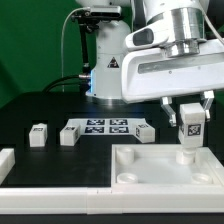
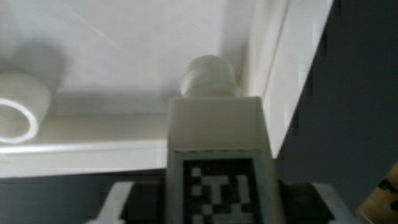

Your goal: Assemble one leg

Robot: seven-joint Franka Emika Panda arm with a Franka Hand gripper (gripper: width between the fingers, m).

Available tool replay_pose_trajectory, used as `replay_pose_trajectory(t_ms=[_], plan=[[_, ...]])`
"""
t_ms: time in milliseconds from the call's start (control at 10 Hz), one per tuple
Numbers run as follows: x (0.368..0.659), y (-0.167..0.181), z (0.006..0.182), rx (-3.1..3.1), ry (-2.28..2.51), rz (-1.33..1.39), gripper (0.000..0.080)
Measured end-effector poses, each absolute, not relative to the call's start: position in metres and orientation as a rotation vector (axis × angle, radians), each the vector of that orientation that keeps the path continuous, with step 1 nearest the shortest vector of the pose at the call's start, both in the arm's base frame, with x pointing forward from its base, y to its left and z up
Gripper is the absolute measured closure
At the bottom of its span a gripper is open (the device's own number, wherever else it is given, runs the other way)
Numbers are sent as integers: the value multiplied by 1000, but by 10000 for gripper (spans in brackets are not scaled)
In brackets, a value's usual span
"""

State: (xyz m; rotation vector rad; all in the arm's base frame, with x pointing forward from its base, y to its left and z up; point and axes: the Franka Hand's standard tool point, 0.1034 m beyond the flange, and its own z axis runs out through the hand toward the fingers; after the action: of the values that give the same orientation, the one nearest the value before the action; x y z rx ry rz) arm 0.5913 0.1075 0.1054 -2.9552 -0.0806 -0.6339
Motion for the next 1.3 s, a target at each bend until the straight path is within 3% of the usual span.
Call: replay_pose_trajectory(t_ms=[300, 900, 1300], plan=[[600, 115, 105, -2949, -89, -627, 508], [604, 114, 80, -2954, -78, -594, 508], [607, 113, 79, -2951, -81, -617, 508]])
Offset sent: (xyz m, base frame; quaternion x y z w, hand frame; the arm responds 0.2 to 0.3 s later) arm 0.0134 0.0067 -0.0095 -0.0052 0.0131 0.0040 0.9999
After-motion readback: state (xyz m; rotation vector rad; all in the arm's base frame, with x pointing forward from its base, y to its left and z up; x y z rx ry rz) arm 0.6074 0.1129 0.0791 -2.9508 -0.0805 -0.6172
